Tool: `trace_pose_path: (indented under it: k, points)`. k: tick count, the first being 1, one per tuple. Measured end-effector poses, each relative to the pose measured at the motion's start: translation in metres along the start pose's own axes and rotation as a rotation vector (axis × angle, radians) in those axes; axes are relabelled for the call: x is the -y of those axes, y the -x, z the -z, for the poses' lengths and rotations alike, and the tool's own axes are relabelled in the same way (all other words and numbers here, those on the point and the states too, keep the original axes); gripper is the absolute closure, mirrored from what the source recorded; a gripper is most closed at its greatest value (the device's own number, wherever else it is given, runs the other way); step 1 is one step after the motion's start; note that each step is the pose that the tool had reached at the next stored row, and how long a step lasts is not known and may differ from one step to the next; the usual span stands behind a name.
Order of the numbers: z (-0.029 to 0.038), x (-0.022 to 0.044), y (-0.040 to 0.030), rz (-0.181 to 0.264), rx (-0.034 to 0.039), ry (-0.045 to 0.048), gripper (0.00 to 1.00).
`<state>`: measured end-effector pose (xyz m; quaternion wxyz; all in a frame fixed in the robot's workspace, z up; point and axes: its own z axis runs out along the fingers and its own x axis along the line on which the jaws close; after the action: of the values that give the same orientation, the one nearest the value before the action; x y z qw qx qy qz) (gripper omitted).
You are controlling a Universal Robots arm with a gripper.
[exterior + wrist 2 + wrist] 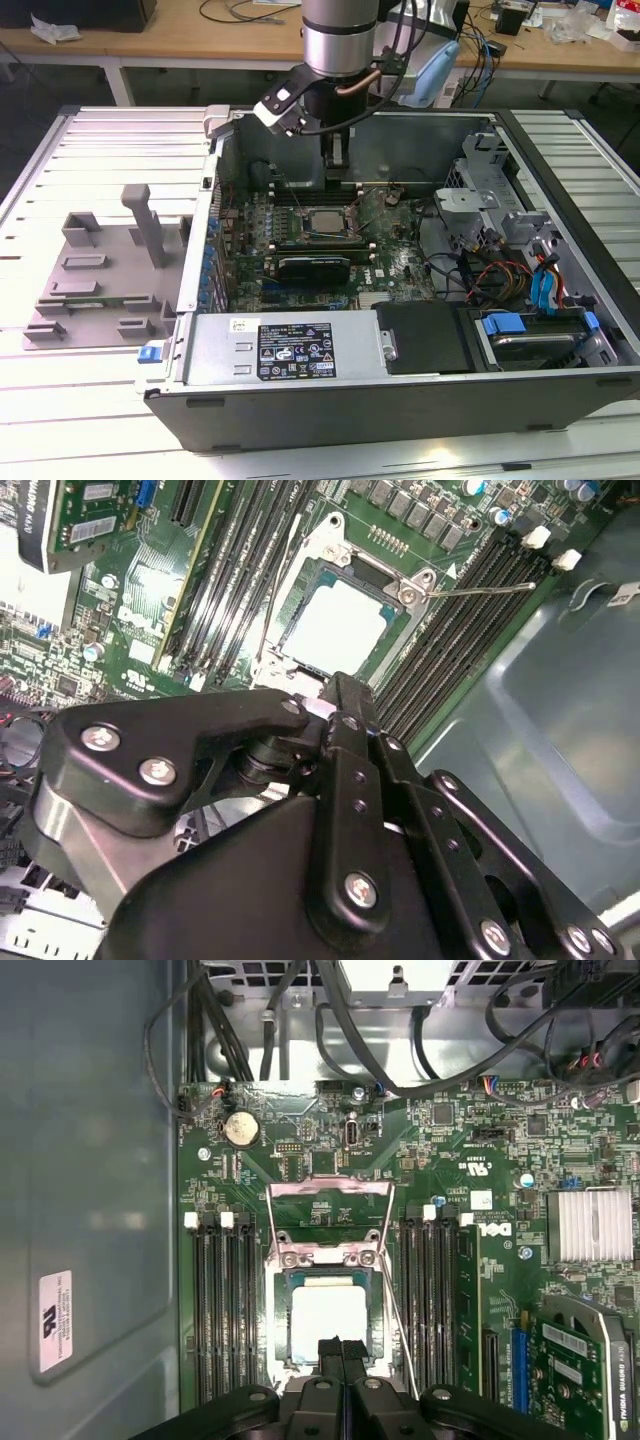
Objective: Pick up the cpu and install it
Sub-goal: 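Close the cpu cover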
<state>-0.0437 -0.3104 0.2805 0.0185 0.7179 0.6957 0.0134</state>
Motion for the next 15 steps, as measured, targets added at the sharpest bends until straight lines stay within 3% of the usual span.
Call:
trace_pose_path:
  k: [3, 7, 10, 15]
  points:
    - [0.0081, -0.0004, 0.0, 0.0, 0.0, -0.0001, 0.89]
    - [0.0093, -0.0019, 0.0, 0.0, 0.0002, -0.0002, 0.89]
    - [0.0089, -0.0108, -0.0003, 0.0, 0.0001, -0.0001, 0.89]
    - [0.0079, -0.0313, -0.0009, 0.0, 0.0, -0.0001, 0.89]
